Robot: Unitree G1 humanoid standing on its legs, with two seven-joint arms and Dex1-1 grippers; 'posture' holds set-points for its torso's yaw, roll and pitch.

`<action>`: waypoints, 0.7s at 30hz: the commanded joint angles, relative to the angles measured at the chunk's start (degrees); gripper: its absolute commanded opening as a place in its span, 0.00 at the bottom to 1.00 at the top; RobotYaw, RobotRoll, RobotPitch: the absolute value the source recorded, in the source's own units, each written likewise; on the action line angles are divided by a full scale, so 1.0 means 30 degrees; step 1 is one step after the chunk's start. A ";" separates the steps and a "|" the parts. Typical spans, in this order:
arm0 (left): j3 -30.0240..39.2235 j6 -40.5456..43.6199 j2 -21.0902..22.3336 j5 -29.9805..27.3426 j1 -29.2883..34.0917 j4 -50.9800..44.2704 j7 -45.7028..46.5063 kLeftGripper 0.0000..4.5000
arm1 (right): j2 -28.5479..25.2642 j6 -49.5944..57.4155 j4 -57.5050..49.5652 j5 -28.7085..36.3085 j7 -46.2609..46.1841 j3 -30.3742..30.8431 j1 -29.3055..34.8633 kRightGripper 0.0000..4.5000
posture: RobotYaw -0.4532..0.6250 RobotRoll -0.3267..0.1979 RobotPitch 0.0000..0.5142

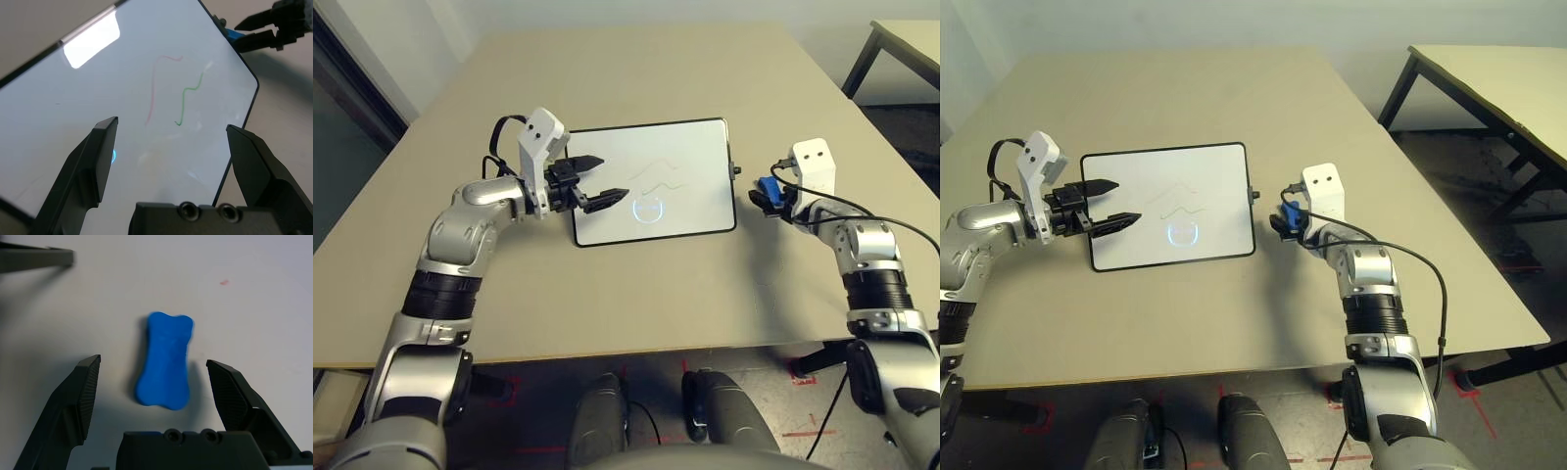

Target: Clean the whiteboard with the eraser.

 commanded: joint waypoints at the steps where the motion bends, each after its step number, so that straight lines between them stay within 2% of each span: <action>1: -0.0548 0.0089 -0.0470 0.0205 -0.0150 -0.0147 -0.0245 1.00 | 0.0085 -0.0323 0.0418 -0.0241 -0.0134 -0.0030 -0.0029 1.00 | 0.38 0.62 0.20; 4: -0.0697 0.0126 -0.0691 0.0316 -0.0215 -0.0338 -0.0320 1.00 | 0.0189 -0.0286 0.0428 -0.0156 -0.0335 -0.0260 -0.0024 1.00 | 0.38 0.62 0.20; 7: -0.0786 0.0088 -0.0794 0.0372 -0.0238 -0.0311 -0.0427 1.00 | 0.0315 -0.0231 0.0345 -0.0077 -0.0444 -0.0354 -0.0072 0.88 | 0.37 0.62 0.21; 15: -0.0758 0.0143 -0.0740 0.0416 -0.0172 -0.0415 -0.0616 1.00 | 0.0432 -0.0115 0.0379 -0.0125 -0.0458 -0.0220 0.0030 0.32 | 0.38 0.62 0.20; 18: -0.0721 0.0232 -0.0725 0.0414 -0.0185 -0.0530 -0.0608 1.00 | 0.0403 -0.0226 0.0582 -0.0185 -0.0419 -0.0207 0.0035 0.15 | 0.38 0.62 0.20; 21: -0.0662 0.0365 -0.0661 0.0374 -0.0173 -0.0702 -0.0616 1.00 | 0.0362 -0.0243 0.0791 -0.0244 -0.0375 -0.0168 0.0021 0.05 | 0.38 0.62 0.20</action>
